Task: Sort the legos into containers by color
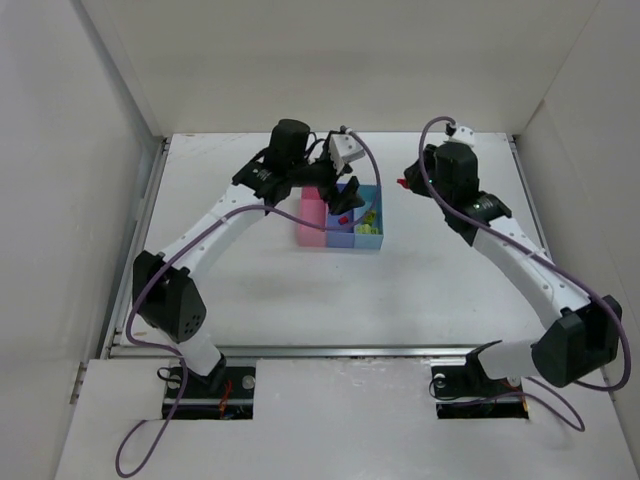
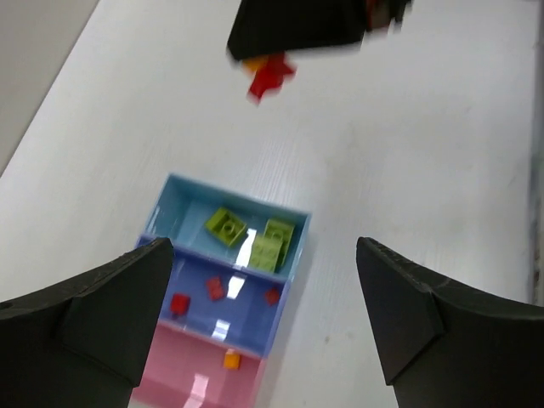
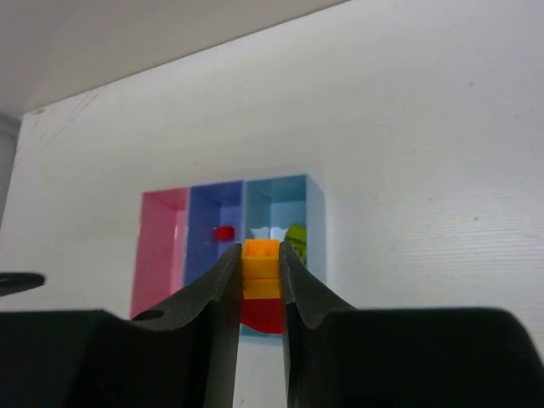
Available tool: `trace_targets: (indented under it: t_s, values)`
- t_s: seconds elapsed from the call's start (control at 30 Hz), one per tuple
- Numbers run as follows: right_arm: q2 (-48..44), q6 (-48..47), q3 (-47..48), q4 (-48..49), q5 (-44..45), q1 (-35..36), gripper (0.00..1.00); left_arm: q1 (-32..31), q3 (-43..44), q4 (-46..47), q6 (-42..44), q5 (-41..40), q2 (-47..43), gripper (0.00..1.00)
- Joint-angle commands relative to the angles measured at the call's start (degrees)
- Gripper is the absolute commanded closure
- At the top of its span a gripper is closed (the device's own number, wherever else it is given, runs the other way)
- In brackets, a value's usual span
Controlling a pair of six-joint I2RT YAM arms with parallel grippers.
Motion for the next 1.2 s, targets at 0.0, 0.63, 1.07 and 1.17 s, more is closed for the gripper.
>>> trace_targets:
  t_s: [0.0,0.63,1.07,1.17]
  values:
    - [-1.77,-2.52,1.12,4.24,3.94,4.31,1.00,-2.59,4.01,7.06,-11.82,4.11,0.62,0.12]
    - [-10.04,0.65,-1.34,6.61,9.05,11.35,1.00,-5.32,2.00,20.96,-32.24,4.29,1.76,0.13]
    - [-10.57,-0.40,-0.19,7.14,10.11,12.50,1.00,-5.32,-0.28,23.25,-32.77,2.19,2.29,0.38]
    - [-10.04,-0.41,0.42,7.14,10.11,13.02,1.00,-5.32,-0.29,23.78,-33.30,2.18,2.29,0.44]
